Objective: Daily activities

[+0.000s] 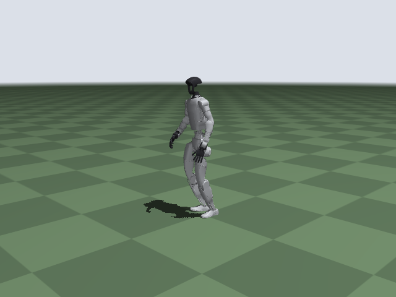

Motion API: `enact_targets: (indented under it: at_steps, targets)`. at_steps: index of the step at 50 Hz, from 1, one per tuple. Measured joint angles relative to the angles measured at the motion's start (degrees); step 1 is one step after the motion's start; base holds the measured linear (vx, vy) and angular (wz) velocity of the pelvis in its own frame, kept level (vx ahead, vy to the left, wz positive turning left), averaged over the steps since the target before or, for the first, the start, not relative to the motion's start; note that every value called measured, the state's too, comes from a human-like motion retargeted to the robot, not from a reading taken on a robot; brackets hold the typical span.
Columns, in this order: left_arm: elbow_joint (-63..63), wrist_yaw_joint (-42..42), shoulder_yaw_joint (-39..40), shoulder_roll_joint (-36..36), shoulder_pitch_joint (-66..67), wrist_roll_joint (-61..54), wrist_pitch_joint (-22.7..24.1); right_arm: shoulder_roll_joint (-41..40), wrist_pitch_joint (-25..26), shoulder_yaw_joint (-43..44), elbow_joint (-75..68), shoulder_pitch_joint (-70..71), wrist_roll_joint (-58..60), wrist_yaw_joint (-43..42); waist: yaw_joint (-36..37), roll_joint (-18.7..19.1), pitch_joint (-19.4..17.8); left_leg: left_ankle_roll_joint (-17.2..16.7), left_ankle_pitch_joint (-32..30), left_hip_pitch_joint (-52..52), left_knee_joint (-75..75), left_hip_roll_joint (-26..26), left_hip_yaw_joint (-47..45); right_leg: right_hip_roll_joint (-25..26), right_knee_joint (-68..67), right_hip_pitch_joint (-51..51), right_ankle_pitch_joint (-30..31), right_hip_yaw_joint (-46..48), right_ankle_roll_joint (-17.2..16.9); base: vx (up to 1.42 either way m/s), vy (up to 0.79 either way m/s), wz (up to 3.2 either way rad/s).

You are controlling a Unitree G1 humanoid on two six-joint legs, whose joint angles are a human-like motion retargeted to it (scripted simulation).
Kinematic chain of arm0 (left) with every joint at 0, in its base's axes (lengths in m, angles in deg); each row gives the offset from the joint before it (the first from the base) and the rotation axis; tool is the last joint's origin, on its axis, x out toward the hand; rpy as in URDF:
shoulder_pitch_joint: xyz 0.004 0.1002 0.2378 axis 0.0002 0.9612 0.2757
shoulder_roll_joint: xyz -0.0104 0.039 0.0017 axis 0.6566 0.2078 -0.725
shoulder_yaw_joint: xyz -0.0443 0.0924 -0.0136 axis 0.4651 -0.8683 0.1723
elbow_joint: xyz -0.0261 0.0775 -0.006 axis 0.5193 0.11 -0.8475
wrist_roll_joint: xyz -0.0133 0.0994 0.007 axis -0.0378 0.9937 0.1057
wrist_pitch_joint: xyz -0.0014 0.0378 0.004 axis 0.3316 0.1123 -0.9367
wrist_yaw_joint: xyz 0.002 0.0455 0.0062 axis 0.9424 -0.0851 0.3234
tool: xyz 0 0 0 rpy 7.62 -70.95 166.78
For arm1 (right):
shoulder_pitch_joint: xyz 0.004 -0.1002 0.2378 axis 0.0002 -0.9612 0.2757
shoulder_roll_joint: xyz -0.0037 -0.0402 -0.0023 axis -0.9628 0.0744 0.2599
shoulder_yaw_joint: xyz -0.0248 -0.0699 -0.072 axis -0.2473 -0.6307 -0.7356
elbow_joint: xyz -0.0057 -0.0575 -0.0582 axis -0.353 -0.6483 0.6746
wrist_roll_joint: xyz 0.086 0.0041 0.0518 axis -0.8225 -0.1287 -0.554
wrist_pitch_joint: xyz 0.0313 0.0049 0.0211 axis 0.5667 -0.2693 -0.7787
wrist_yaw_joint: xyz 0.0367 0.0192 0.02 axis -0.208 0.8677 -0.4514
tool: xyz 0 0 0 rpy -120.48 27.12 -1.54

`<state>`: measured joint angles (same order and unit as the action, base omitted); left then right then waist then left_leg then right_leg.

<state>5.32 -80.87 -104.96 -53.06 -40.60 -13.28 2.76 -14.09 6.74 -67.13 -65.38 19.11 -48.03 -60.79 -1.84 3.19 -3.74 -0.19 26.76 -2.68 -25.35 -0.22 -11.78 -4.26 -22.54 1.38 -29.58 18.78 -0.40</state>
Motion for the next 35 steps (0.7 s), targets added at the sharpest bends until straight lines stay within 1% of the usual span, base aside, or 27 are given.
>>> enact_targets:
  at_steps: [2,6,8,10,13,14,16,18,20,23,25,27,30,32,33,35]
  targets:
    - [0.84,0.34,0.10,0.21,-0.02,-0.12,0.28,0.48,-0.30,-0.11,0.89,0.39,-0.18,-0.05,0.03,-0.35,0.63,1.14,1.54,-0.94,-2.54,-0.72,-0.49,-0.11,-2.52,0.92,-0.74,0.21,-0.08,0.08,0.02,0.02]
    - [4.69,1.67,0.15,1.33,-1.26,-0.84,0.91,1.34,-0.87,-0.21,4.03,0.51,-1.42,-0.24,-0.20,-0.68,0.98,1.78,4.30,-2.92,-5.71,-0.53,0.06,-1.11,-7.87,3.72,-4.23,-0.02,0.90,0.12,0.02,0.05]
    - [7.64,2.78,-0.05,2.15,-2.48,-1.40,1.34,1.83,-1.05,-0.17,5.72,0.19,-2.63,-0.38,-0.76,-1.26,1.14,2.12,5.72,-3.30,-6.65,0.08,0.47,-2.35,-12.69,5.67,-6.40,-0.09,1.74,0.18,0.01,0.13]
    - [11.24,4.29,-0.43,3.15,-4.48,-2.12,1.81,2.27,-1.14,-0.13,7.37,-0.41,-4.29,-0.56,-1.66,-2.12,1.22,2.36,7.03,-3.10,-7.12,0.98,0.77,-4.62,-19.82,8.24,-8.21,0.87,2.92,0.22,0.01,0.15]
    - [17.88,7.53,-1.24,4.44,-9.40,-3.46,2.73,2.44,-1.16,0.15,9.65,-2.09,-7.68,-0.96,-4.55,-3.85,0.68,2.21,8.74,-1.64,-6.96,3.48,1.97,-8.12,-35.01,14.76,-12.48,-0.71,6.14,0.29,0.01,0.36]
    - [20.59,8.94,-1.34,4.81,-11.66,-4.13,2.95,2.43,-1.07,0.45,10.43,-2.62,-9.10,-1.08,-5.84,-4.73,0.41,2.17,9.06,-0.92,-6.23,4.83,2.53,-9.39,-40.41,17.91,-12.92,-1.83,6.89,0.36,0.01,0.48]
    - [26.38,11.87,-1.28,5.23,-16.51,-5.37,3.46,2.21,-0.84,1.22,11.80,-3.84,-11.69,-1.23,-8.67,-6.36,-0.05,2.02,9.33,0.77,-4.28,7.27,3.73,-11.45,-49.31,24.63,-12.13,-4.02,7.47,0.42,0.02,0.47]
    - [32.39,14.50,-1.17,5.04,-21.01,-6.08,4.33,1.83,-0.73,1.98,12.78,-5.42,-13.56,-1.16,-11.47,-7.17,-0.40,1.51,9.11,2.76,-2.43,8.34,4.94,-11.87,-53.73,30.90,-10.22,-5.66,6.88,0.50,0.01,0.39]
    - [39.05,16.84,-1.19,4.52,-24.95,-6.20,4.96,1.92,-0.41,2.94,14.00,-6.80,-15.34,-0.99,-13.65,-6.73,-0.33,0.56,6.36,5.75,2.35,8.36,5.63,-10.77,-53.33,37.22,-7.46,-6.77,5.36,0.60,-0.01,0.15]
    - [46.92,18.43,-2.37,3.68,-27.25,-5.86,7.03,2.02,-0.33,3.90,15.75,-9.40,-17.57,-1.00,-15.36,-4.92,-0.21,-2.04,1.27,10.33,6.27,7.14,7.27,-6.86,-45.22,42.05,-3.44,-6.77,2.33,0.71,-0.06,-0.27]
    - [50.42,18.28,-3.84,3.49,-26.61,-6.31,8.30,2.03,-0.46,4.24,16.71,-10.69,-18.87,-1.21,-15.38,-3.19,0.17,-4.52,-3.86,12.57,7.19,6.36,9.49,-3.44,-37.82,42.84,-0.63,-6.37,0.74,0.79,-0.08,-0.72]
    - [51.47,17.04,-5.87,3.56,-23.98,-7.66,9.22,1.76,-0.70,4.15,16.82,-11.16,-20.29,-1.75,-14.54,-1.50,0.60,-6.69,-8.50,13.17,3.60,5.45,11.04,-0.30,-31.87,41.22,1.73,-5.85,0.31,0.83,-0.07,-0.92]
    - [49.42,14.72,-8.78,3.76,-17.62,-10.14,9.11,0.84,-0.88,3.78,15.44,-10.42,-21.98,-3.41,-11.94,0.96,0.75,-9.76,-16.85,10.07,-11.45,3.53,11.73,3.67,-28.92,36.74,2.95,-5.14,2.30,0.85,-0.02,-1.03]
    - [46.36,13.27,-9.59,4.30,-12.49,-10.65,8.12,0.05,-0.82,3.89,14.19,-8.69,-22.15,-4.78,-9.25,2.45,0.31,-11.28,-21.02,5.48,-25.21,2.07,11.49,5.78,-30.73,33.68,0.01,-4.85,4.90,0.88,0.04,-1.08]
    - [44.69,12.83,-9.59,4.59,-9.84,-10.54,7.50,-0.28,-0.76,4.10,13.71,-7.47,-21.85,-5.53,-7.75,2.97,-0.01,-11.35,-21.90,2.73,-32.22,1.21,10.89,6.55,-32.12,32.23,-2.25,-5.02,6.16,0.92,0.07,-0.99]
    - [41.57,12.32,-8.63,5.37,-4.48,-9.94,6.30,-0.89,-0.57,4.50,13.00,-4.01,-21.22,-7.03,-4.51,3.37,-0.96,-8.77,-19.19,-4.20,-46.05,-1.66,8.67,7.60,-34.44,28.97,-6.44,-5.69,7.71,0.96,0.09,-0.86]
